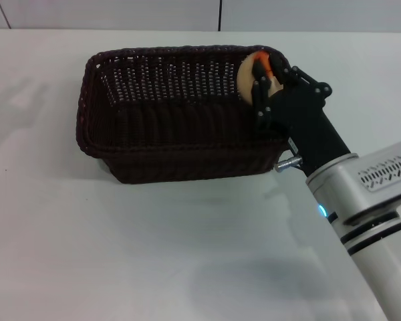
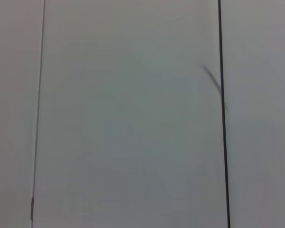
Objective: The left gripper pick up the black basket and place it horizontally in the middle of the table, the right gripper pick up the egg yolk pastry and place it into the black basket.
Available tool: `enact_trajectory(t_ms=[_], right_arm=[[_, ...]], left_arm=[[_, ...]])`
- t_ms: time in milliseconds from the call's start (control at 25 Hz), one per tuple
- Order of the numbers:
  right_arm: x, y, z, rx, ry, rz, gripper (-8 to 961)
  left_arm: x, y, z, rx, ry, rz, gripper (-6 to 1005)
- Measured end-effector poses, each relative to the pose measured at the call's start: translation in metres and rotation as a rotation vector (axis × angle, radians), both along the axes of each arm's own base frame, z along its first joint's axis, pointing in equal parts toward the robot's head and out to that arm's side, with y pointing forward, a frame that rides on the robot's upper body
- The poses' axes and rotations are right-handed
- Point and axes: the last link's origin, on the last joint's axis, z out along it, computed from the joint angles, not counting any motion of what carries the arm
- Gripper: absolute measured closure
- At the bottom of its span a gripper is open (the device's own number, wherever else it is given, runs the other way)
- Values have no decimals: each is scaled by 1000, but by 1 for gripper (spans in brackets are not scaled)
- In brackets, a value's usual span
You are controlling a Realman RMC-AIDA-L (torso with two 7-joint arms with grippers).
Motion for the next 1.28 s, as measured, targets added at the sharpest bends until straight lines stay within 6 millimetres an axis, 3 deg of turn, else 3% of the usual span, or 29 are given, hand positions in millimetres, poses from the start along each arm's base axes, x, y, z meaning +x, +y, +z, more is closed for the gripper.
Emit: enact_trajectory(t_ms=[360, 680, 880, 1280], right_arm=[[8, -4, 12, 36, 20, -26, 630], [45, -35, 69, 460, 83, -160, 448], [73, -47, 99, 653, 66, -276, 447], [114, -48, 129, 784, 61, -382, 448]], left_arm=[[-2, -3, 0, -1, -3, 6, 579], [-8, -6, -4, -6, -13, 25, 579], [-17, -10, -8, 15, -28, 56, 579], [-55, -23, -35, 209, 24, 226, 579]])
